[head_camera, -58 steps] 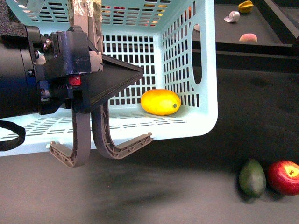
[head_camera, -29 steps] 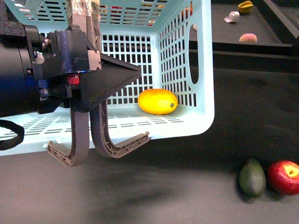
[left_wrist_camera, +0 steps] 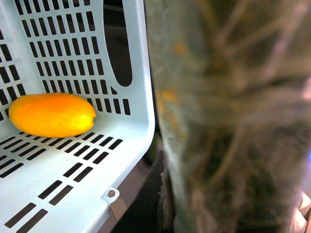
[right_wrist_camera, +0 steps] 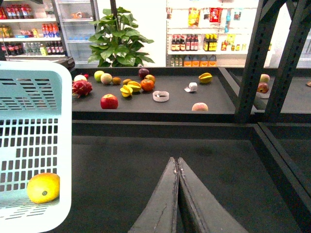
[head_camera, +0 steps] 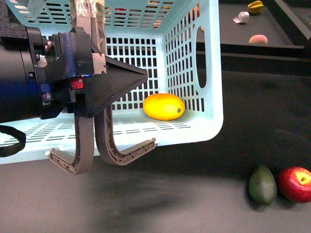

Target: Pick mango with right arm and hold basket with left

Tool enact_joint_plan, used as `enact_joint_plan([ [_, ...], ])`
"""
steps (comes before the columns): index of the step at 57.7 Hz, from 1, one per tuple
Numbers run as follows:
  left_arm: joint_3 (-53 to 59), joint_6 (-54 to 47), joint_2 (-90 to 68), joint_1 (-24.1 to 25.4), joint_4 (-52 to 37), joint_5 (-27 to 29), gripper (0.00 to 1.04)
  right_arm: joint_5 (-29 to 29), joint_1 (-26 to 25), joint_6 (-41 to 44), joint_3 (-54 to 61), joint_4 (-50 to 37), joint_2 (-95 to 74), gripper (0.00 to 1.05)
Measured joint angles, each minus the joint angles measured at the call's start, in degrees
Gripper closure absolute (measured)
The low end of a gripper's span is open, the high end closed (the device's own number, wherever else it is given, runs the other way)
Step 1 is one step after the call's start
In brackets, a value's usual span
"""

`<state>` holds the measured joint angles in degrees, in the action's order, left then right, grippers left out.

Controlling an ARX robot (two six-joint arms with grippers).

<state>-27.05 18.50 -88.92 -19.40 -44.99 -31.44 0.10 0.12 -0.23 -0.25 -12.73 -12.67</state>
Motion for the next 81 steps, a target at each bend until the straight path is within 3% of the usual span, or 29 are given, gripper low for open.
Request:
enact_joint_plan([
  [13,0.0,0.0,0.0,0.0,0.0,0.0,0.95,0.0,0.0,0.0,0.0,2.4,2.7,1.03],
  [20,0.0,0.0,0.0,0.0,0.0,0.0,0.95,-0.1,0.0,0.0,0.0,12.0,10.1,1.03],
  [58,0.0,-0.1,0.0,0.0,0.0,0.0,0.95,-0.1,0.0,0.0,-0.1,12.6,12.4,1.03],
  [81,0.0,-0.1,0.0,0.0,0.0,0.0,0.95,-0.1,0.0,0.1,-0.1,12.6,12.4,0.42],
])
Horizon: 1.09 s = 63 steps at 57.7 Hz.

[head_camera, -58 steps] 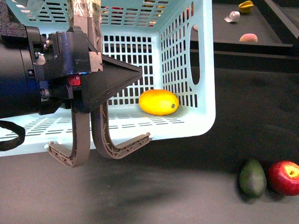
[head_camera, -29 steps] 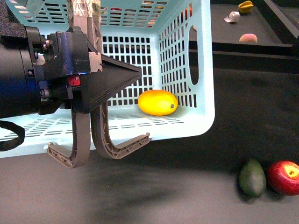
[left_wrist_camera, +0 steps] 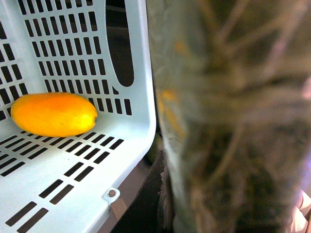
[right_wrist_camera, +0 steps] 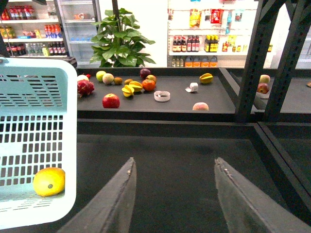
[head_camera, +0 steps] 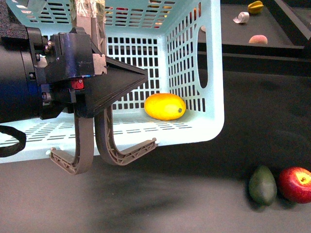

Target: Pick mango with right arm and hold basket with left

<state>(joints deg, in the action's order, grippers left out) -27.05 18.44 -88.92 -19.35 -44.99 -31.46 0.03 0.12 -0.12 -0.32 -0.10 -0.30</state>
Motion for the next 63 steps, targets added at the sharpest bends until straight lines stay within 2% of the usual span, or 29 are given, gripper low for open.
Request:
enact_joint_plan([
  [6,0.0,0.0,0.0,0.0,0.0,0.0,0.95,0.0,0.0,0.0,0.0,0.0,0.0,0.26],
  [8,0.2,0.5,-0.2,-0.4,-1.0,2.0,0.95,0.0,0.0,0.0,0.0,0.0,0.0,0.20],
  [14,0.4,4.7,-4.2,-2.8,-9.1,19.3,0.95,0.0,0.0,0.0,0.0,0.0,0.0,0.06],
  [18,-1.9,7.7,-6.5,-2.7,-9.2,27.9,0.95,-0.1,0.0,0.0,0.0,0.0,0.1,0.08],
  [25,-7.5,15.6,-10.3,-0.4,-7.3,34.4,0.95,0.0,0.0,0.0,0.0,0.0,0.1,0.08],
  [35,-13.6,30.9,-16.5,3.4,-3.8,38.8,0.95,0.0,0.0,0.0,0.0,0.1,0.1,0.08],
  [47,-20.7,46.9,-23.5,6.5,1.6,40.7,0.95,-0.1,0.0,0.0,0.0,0.1,0.1,0.08],
  [58,-25.4,57.8,-28.5,7.8,1.9,38.5,0.95,0.0,0.0,0.0,0.0,0.1,0.1,0.08],
  [63,-26.5,59.8,-29.4,8.0,1.5,37.4,0.95,0.0,0.0,0.0,0.0,0.1,0.1,0.08],
])
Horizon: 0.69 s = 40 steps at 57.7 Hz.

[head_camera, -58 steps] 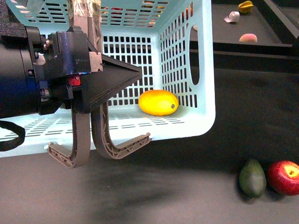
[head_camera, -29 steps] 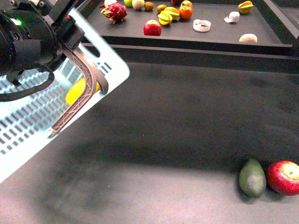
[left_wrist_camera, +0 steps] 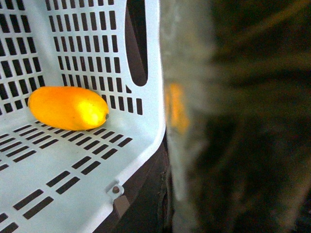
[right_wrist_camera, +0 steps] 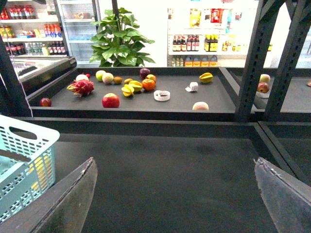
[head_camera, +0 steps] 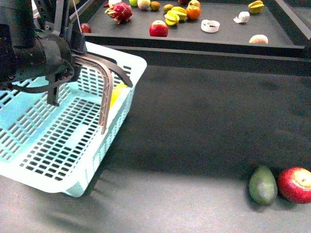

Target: Pick mango with right arm and hold basket with left

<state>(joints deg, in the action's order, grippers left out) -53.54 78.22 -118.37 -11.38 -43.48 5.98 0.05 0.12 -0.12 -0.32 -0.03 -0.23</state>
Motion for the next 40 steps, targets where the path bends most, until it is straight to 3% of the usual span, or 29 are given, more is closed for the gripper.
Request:
enact_joint_plan([
  [21,-0.5,7.2,-1.5,1.2,-1.9,0.9,0.95,0.0,0.0,0.0,0.0,0.0,0.0,0.08],
  [40,1.4,4.5,1.3,1.2,0.6,-0.3,0.41,0.0,0.0,0.0,0.0,0.0,0.0,0.08],
])
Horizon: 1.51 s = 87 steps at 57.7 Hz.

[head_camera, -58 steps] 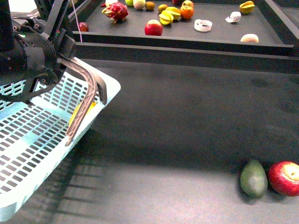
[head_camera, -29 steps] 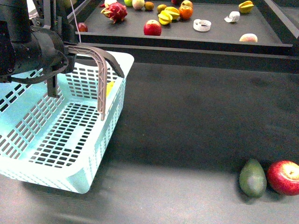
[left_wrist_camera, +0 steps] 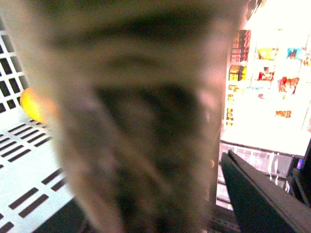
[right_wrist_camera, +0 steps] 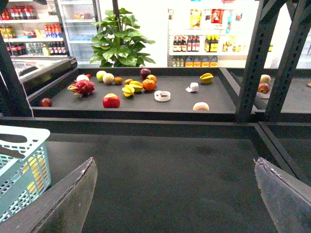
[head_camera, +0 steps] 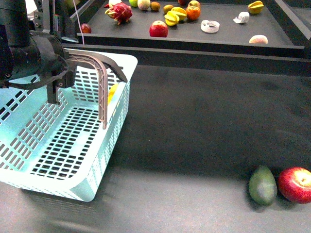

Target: Pick mango with right arm and hold basket with left

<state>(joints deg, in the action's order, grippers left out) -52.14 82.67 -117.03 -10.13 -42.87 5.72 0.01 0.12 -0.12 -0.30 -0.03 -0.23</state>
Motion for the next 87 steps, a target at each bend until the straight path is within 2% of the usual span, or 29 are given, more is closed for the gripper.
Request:
enact_joint_plan([
  [11,6.5,-5.2,8.5,0.8,-0.4,-1.2,0.05,0.0,0.0,0.0,0.0,0.0,0.0,0.08],
  [19,12.7,-7.4,13.3,2.9,-1.5,-1.7,0.06,0.0,0.0,0.0,0.0,0.0,0.0,0.08],
  [33,24.2,-13.7,26.6,9.8,-3.3,-2.6,0.06,0.0,0.0,0.0,0.0,0.0,0.0,0.08],
  [40,26.9,-18.7,32.4,10.3,0.3,0.4,0.06,0.0,0.0,0.0,0.0,0.0,0.0,0.08],
  [51,27.2,-22.8,34.1,10.4,1.9,0.6,0.06,0.0,0.0,0.0,0.0,0.0,0.0,0.08],
  [53,28.7,-28.7,32.9,10.3,-3.8,-2.3,0.12,0.0,0.0,0.0,0.0,0.0,0.0,0.08],
  [55,31.8,-38.1,31.7,10.3,-13.8,-4.7,0.21,0.0,0.0,0.0,0.0,0.0,0.0,0.08],
  [59,35.8,-56.1,33.0,10.1,-22.3,-5.7,0.35,0.0,0.0,0.0,0.0,0.0,0.0,0.08],
  [61,37.3,-66.1,35.5,10.1,-22.9,-5.8,0.44,0.0,0.0,0.0,0.0,0.0,0.0,0.08],
  [64,39.2,-72.6,38.4,10.1,-22.6,-5.7,0.55,0.0,0.0,0.0,0.0,0.0,0.0,0.08],
  [66,40.9,-76.6,41.0,10.1,-21.7,-5.8,0.66,0.1,0.0,0.0,0.0,0.0,0.0,0.08],
  [72,43.7,-80.0,45.5,10.1,-19.2,-5.7,0.85,0.0,0.0,0.0,0.0,0.0,0.0,0.08],
  [75,45.5,-80.9,49.8,10.1,-16.9,-5.7,1.01,0.0,0.0,0.0,0.0,0.0,0.0,0.08],
  [87,49.8,-81.7,65.1,10.1,-5.9,-5.7,1.01,0.0,0.0,0.0,0.0,0.0,0.0,0.08],
])
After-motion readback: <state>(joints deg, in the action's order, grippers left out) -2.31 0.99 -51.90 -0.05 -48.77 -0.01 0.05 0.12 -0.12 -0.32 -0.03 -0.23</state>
